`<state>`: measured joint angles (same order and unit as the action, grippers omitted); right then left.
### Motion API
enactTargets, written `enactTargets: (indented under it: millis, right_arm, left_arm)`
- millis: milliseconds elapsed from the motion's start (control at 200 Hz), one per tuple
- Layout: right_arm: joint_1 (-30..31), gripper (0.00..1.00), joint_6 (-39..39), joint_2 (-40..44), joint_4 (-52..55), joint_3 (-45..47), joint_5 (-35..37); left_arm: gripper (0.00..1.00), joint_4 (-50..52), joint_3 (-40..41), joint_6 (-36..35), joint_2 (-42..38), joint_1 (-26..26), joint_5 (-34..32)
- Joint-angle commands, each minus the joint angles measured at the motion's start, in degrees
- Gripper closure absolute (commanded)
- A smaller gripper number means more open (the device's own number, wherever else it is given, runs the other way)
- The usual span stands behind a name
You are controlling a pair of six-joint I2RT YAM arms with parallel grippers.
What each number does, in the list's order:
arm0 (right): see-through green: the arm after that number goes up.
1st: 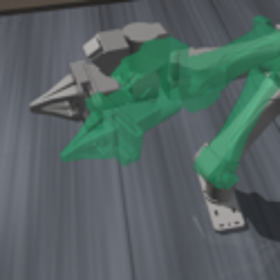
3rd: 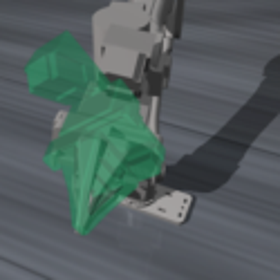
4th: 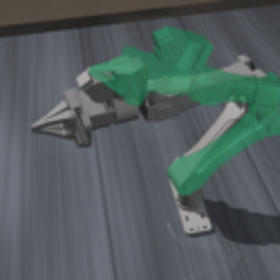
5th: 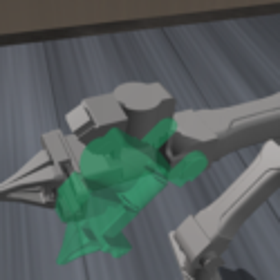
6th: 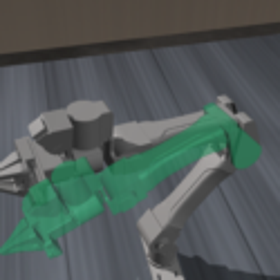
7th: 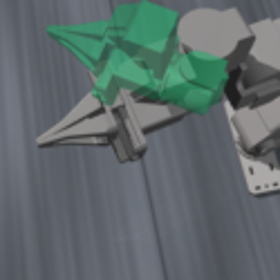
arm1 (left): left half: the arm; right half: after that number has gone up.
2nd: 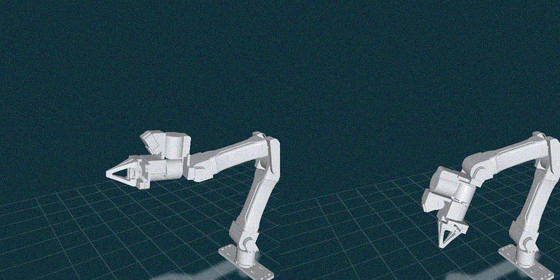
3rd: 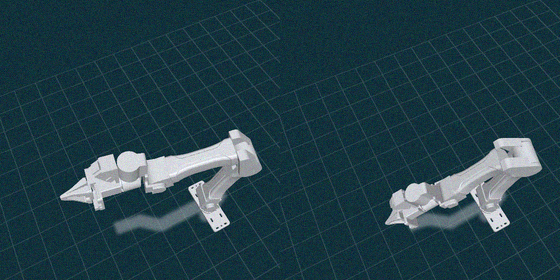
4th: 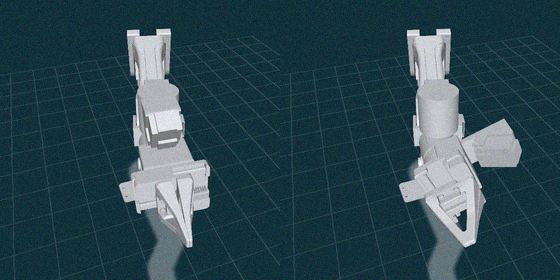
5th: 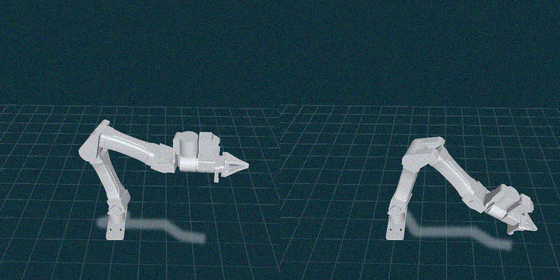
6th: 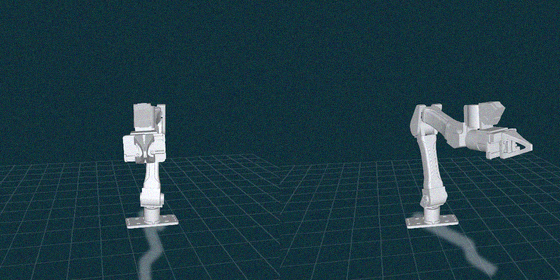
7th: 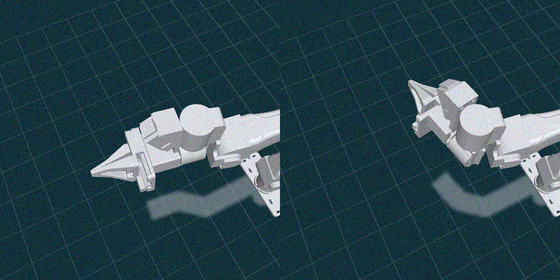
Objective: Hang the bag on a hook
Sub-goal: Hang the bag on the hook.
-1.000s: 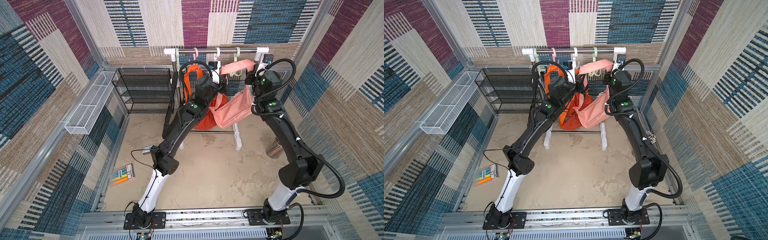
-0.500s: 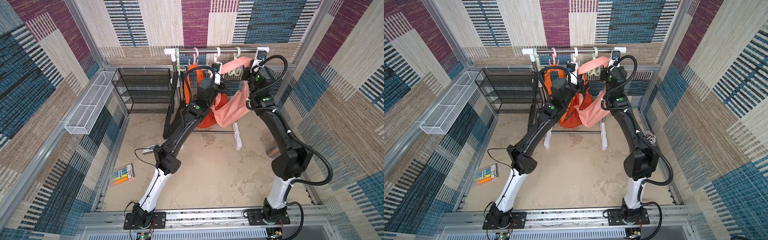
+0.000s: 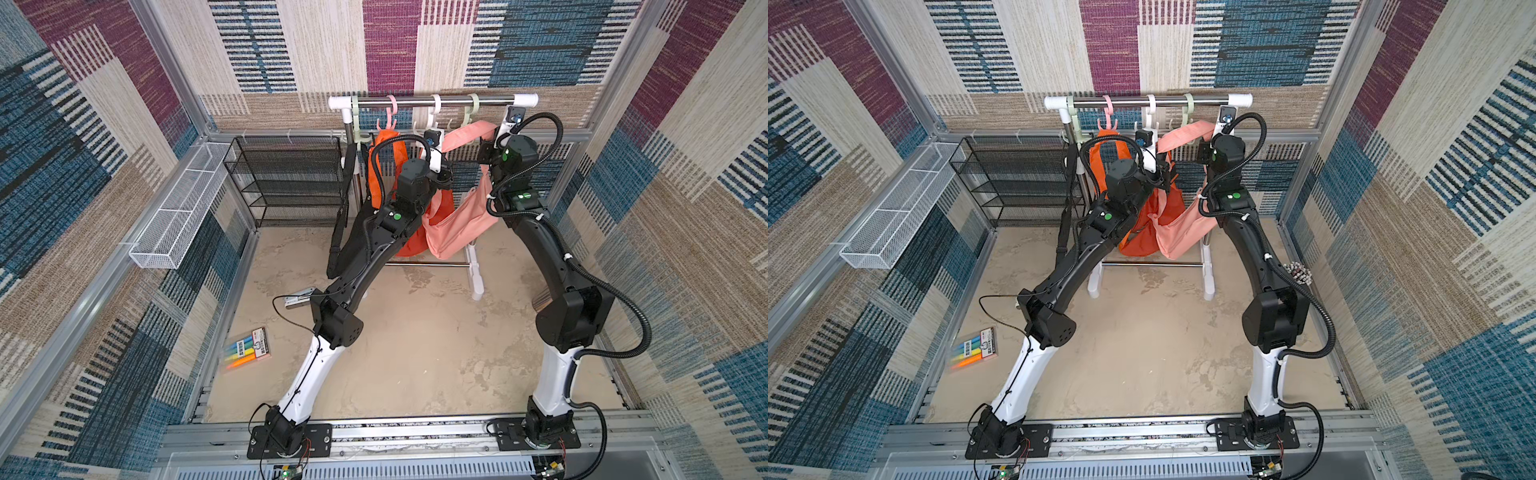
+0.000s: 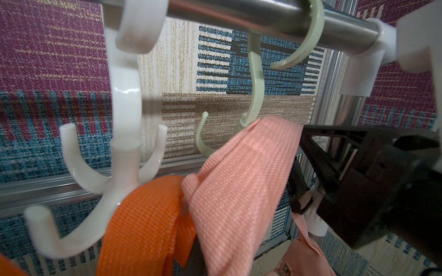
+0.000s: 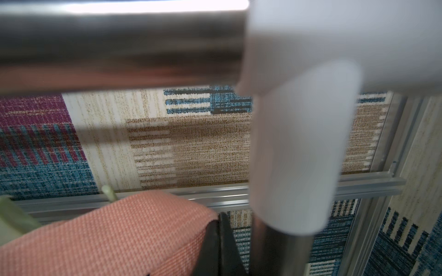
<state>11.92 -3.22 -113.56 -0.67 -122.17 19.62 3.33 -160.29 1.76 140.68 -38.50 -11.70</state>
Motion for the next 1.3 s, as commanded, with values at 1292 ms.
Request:
enactTargets:
  millis: [1292]
  right_arm:
    - [-0.7,1.00,7.8,-0.8,15.0,-5.5,-26.9]
  left_arm:
    - [1.00,0.4,0.2,19.5,0.9,3.8,22.0]
